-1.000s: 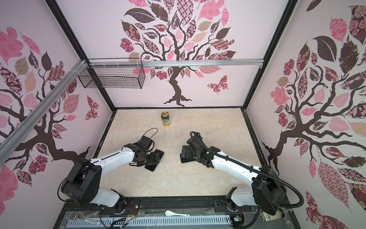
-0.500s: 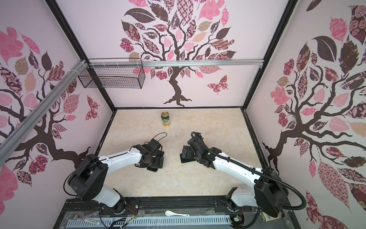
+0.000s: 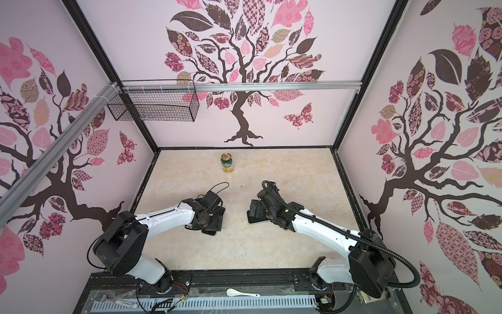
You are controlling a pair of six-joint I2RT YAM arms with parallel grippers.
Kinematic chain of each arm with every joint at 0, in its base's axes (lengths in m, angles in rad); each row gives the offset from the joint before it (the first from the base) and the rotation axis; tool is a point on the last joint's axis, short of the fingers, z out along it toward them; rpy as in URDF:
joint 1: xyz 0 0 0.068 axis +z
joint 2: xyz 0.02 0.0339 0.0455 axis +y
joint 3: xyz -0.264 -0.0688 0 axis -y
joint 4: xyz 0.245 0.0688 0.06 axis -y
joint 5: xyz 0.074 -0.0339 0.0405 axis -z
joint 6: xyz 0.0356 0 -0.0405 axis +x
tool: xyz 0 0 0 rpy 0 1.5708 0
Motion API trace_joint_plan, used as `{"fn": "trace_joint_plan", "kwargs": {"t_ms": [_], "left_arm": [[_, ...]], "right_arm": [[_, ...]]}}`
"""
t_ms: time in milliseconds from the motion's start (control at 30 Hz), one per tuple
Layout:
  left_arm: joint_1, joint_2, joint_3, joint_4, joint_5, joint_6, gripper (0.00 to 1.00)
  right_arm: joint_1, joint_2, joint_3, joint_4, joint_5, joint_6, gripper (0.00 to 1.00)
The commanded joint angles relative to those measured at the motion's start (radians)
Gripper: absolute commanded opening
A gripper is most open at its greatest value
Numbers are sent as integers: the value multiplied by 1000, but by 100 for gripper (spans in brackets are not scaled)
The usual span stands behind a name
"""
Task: Take the phone out of the phone case
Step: 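Lower the left gripper and grasp the pale-blue-cased phone's edge, then lift the cased phone with the left gripper toward the right gripper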
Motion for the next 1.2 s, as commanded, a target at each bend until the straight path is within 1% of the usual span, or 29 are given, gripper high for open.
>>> {"fn": "trace_joint_plan", "kwargs": {"t_ms": [0, 200, 500, 633, 767, 833, 900, 1000, 1067, 1167], "left_arm": [[-5, 13, -30, 22, 17, -9, 85], [-5, 15, -53, 45, 14, -40, 80], [-5, -21, -46, 47, -8, -40, 70], [-6, -77, -51, 56, -17, -34, 65], [-6, -186, -80, 115, 12, -16, 63], [-6, -241, -98, 147, 28, -7, 60], [-6, -277, -111, 163, 45, 5, 60], [-6, -317, -128, 203, 92, 11, 60], [-14, -352, -147, 244, 129, 16, 60], [-47, -398, -148, 277, 136, 33, 60]], "right_arm": [[-3, -43, 2, -16, 4, -2, 99], [-4, -61, -4, -19, 18, -3, 100], [-12, -94, -12, -13, 33, 3, 100], [-18, -143, -41, 26, 33, 9, 100], [-31, -189, -65, 81, 6, 9, 99], [-42, -201, -75, 108, -17, 20, 100], [-67, -201, -86, 141, -78, 36, 99], [-106, -177, -103, 205, -215, 69, 99], [-117, -157, -129, 287, -310, 98, 99], [-122, -138, -151, 402, -424, 126, 100]]}}
